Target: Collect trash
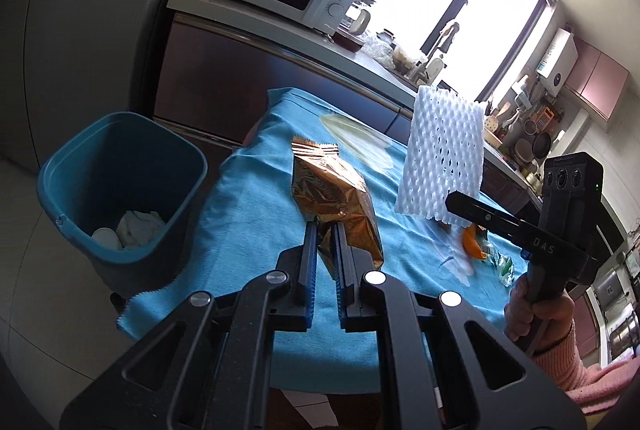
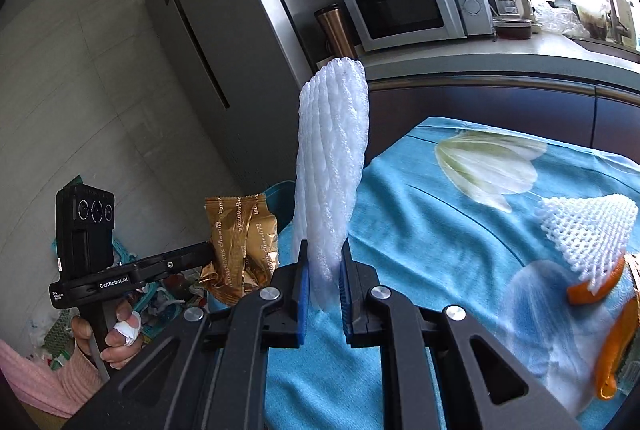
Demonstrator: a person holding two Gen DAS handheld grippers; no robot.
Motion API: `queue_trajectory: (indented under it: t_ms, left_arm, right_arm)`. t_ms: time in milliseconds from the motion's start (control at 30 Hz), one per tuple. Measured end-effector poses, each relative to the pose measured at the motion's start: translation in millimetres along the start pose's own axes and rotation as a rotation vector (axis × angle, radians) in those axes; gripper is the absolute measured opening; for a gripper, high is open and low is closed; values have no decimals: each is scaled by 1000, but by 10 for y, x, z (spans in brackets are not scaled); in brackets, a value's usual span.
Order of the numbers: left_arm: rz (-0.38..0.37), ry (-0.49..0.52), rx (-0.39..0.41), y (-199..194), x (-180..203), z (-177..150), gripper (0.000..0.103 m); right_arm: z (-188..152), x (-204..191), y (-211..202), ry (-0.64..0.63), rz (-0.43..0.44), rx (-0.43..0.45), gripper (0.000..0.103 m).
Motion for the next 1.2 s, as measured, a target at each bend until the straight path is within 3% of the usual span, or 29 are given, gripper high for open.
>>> queue_trajectory:
  t_ms: [667,1200]
  left_arm:
    - [102,-113,60,-131,-752,237,9]
    - [206,-186,62,-60,-1322,337,9]
  right_arm:
    - [215,-233,901,-39,90,-98,12]
    - [135,-400,1429,-59,117,-192,12]
Point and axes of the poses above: each gripper's, at about its wrist camera, not at the fingertips, and y roughly the way its jaws point, x to its right, z to its top, the point moved 8 cm from there along y, roughly the way its jaws point, and after that the axes turned 11 degrees about z, right-handed, at the moved point
